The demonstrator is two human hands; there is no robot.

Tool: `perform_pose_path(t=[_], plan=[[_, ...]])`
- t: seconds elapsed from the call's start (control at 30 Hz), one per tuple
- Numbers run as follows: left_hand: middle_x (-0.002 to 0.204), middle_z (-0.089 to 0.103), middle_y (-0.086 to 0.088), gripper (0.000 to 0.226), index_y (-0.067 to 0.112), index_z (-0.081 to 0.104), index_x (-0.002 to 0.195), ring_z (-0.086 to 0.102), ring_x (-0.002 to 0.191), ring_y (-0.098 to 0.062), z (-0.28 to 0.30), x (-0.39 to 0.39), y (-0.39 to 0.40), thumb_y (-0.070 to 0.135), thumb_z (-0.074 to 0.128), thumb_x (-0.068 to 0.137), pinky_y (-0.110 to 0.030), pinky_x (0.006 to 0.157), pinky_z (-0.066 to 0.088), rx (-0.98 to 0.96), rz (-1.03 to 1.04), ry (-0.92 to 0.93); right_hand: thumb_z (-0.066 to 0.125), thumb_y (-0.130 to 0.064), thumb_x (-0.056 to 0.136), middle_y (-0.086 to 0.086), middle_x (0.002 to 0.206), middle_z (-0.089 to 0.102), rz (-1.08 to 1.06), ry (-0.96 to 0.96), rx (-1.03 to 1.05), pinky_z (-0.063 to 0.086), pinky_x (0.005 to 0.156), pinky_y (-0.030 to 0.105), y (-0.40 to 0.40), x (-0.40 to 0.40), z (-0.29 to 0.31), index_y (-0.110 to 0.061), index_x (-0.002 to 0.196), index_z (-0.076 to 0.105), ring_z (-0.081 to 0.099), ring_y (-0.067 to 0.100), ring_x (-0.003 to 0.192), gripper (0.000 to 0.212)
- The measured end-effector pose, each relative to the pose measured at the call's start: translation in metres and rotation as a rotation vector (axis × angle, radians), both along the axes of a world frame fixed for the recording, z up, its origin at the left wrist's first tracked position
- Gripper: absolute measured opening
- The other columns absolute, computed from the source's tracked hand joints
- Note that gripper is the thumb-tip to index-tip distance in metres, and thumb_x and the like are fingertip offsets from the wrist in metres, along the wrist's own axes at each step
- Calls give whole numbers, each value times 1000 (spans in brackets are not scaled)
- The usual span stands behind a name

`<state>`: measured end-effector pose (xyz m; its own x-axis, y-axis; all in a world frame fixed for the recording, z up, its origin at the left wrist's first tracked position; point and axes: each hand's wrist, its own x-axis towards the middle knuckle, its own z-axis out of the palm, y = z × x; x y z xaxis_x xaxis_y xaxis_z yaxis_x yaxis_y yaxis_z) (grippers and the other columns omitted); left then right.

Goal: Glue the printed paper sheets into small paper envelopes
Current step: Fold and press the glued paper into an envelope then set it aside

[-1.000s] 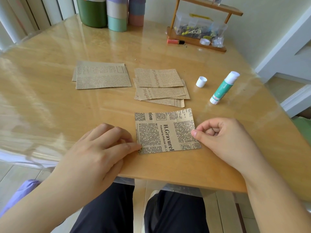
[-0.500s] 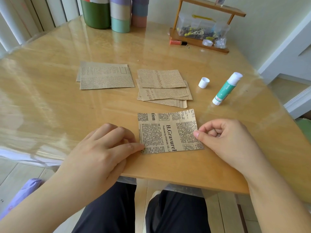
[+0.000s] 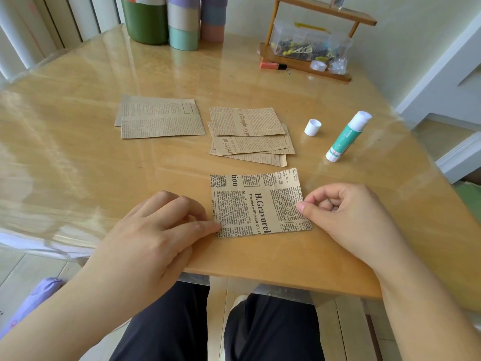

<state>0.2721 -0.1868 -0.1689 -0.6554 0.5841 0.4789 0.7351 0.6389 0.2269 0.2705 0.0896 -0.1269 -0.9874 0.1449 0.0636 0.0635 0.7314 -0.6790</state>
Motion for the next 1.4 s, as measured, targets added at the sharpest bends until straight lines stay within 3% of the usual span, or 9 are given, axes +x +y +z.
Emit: perform_pose_path(t=[0.17, 0.4, 0.53, 0.7, 0.77, 0.87, 1.03, 1.17, 1.4], plan=[[99, 60, 0, 36, 23, 63, 110, 52, 82, -25, -1, 0, -1, 11, 38, 86, -35, 74, 44, 6, -9, 1, 77, -26, 75, -8, 43, 45, -2, 5, -6, 29, 40, 13, 0, 0, 0, -18, 64, 68, 33, 4, 39, 16], [96, 61, -2, 39, 16, 71, 104, 51, 83, -25, 2, -1, 3, 11, 38, 85, -37, 69, 49, -33, 6, 59, 78, -27, 73, -8, 44, 48, -31, 57, 61, 34, 45, 13, -2, -1, -3, -21, 70, 59, 39, 5, 41, 20], [95, 61, -1, 40, 17, 71, 102, 50, 82, -23, 5, -1, 4, 10, 37, 82, -34, 69, 47, -46, 14, 56, 76, -25, 75, -3, 55, 54, -14, 154, 140, 36, 51, 14, -6, 5, -3, -25, 74, 56, 44, 7, 48, 20], [82, 59, 3, 33, 20, 70, 85, 54, 71, -24, 19, 0, 16, 20, 38, 83, -36, 67, 41, -90, 101, 51, 66, -21, 82, -16, 73, 56, 274, 215, 144, 36, 62, 7, -31, 18, 3, -26, 79, 71, 52, 3, 70, 8], [76, 56, 4, 30, 19, 65, 72, 52, 69, -24, 24, 1, 26, 25, 38, 82, -36, 68, 35, -100, 169, 35, 58, -19, 83, -17, 81, 58, 394, 180, 139, 38, 70, 6, -44, 21, 1, -23, 86, 73, 55, 0, 78, 16], [69, 51, 4, 31, 18, 58, 61, 50, 67, -23, 23, 0, 40, 33, 39, 79, -38, 67, 39, -102, 265, 10, 49, -14, 85, -16, 89, 59, 474, 151, 170, 37, 75, 6, -56, 24, -5, -21, 94, 73, 53, -2, 86, 27], [68, 49, 6, 30, 20, 55, 60, 51, 66, -24, 15, -1, 45, 43, 43, 74, -36, 71, 30, -76, 359, -25, 48, -8, 83, -13, 90, 61, 470, 170, 159, 34, 71, 2, -49, 27, -6, -19, 95, 75, 51, -8, 80, 31], [71, 51, 9, 30, 23, 55, 62, 50, 67, -21, 13, 2, 44, 48, 43, 74, -34, 70, 37, 2, 377, -42, 49, -6, 81, -16, 88, 62, 399, 190, 150, 34, 65, 1, -27, 31, -5, -19, 91, 76, 53, -11, 74, 32], [75, 50, 12, 21, 26, 57, 63, 43, 77, -16, 10, 6, 49, 44, 52, 73, -29, 74, 20, 108, 416, -83, 44, -12, 80, -16, 89, 61, 301, 217, 242, 33, 78, 0, -5, 36, -6, -23, 92, 76, 53, -3, 91, 36]])
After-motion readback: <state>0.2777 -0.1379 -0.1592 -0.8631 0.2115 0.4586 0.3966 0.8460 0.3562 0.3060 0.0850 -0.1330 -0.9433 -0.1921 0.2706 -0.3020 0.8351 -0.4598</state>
